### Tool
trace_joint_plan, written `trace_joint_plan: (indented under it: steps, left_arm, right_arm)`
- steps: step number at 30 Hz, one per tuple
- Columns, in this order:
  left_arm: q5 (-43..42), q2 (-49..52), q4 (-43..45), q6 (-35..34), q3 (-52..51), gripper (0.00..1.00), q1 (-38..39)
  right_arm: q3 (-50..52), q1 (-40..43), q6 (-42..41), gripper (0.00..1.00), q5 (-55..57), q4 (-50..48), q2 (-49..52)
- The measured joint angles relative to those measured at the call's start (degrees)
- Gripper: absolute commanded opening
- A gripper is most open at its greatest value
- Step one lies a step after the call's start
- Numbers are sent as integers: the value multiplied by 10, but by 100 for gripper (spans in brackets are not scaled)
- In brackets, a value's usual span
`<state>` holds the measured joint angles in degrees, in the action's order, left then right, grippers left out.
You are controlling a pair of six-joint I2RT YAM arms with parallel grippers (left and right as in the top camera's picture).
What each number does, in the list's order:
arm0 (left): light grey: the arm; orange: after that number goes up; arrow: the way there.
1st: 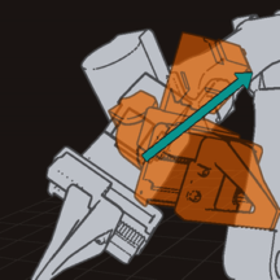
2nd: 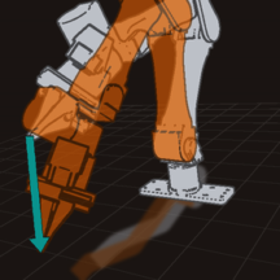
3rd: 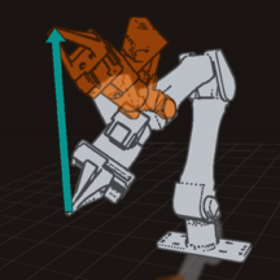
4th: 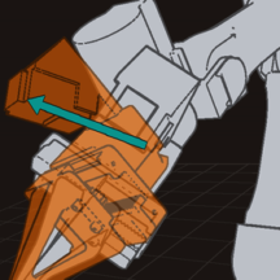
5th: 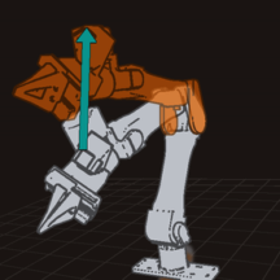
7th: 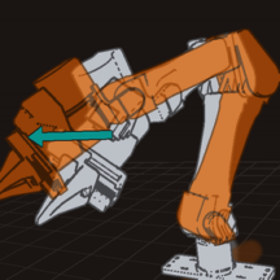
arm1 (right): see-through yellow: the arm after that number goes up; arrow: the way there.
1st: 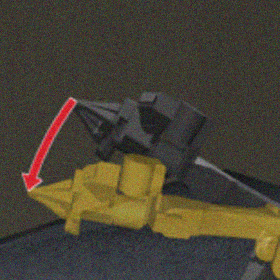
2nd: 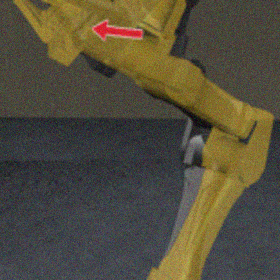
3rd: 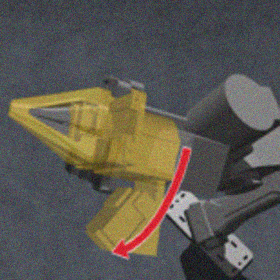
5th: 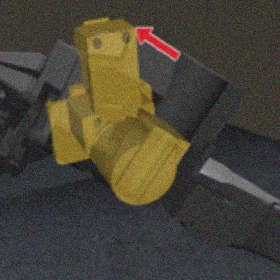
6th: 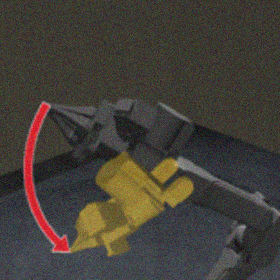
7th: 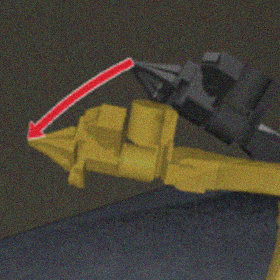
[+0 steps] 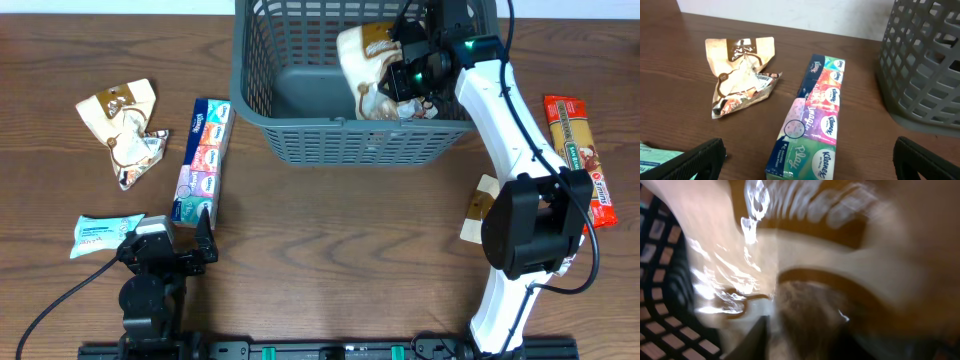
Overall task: Pack container
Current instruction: 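Carry the pouch over the basket and release it inside, then move the right gripper to the San Remo pasta packet and grasp it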
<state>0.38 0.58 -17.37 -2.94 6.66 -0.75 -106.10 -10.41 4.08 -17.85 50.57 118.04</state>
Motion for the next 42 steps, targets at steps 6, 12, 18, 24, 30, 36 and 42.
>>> trace_joint_plan:
  steps: [6,12,18,24,30,36,42]
  left_arm:
    - [0,0,0,0,0,98,0]
    - [0,0,0,0,0,98,0]
    - [0,0,0,0,0,99,0]
    - [0,0,0,0,0,99,0]
    - [0,0,0,0,0,99,0]
    - [0,0,0,0,0,99,0]
    - [0,0,0,0,0,99,0]
  right_arm:
    - [0,0,6,96,-1,0,0]
    - [-2,0,8,99,-1,3,0]
    - [-81,0,8,99,2,53,1]
    - [-290,5,5,99,69,141,0]
    - [-462,71,32,99,181,254,-20]
    - [-513,205,71,99,228,383,-61]
    - [-485,294,113,99,202,398,-64]
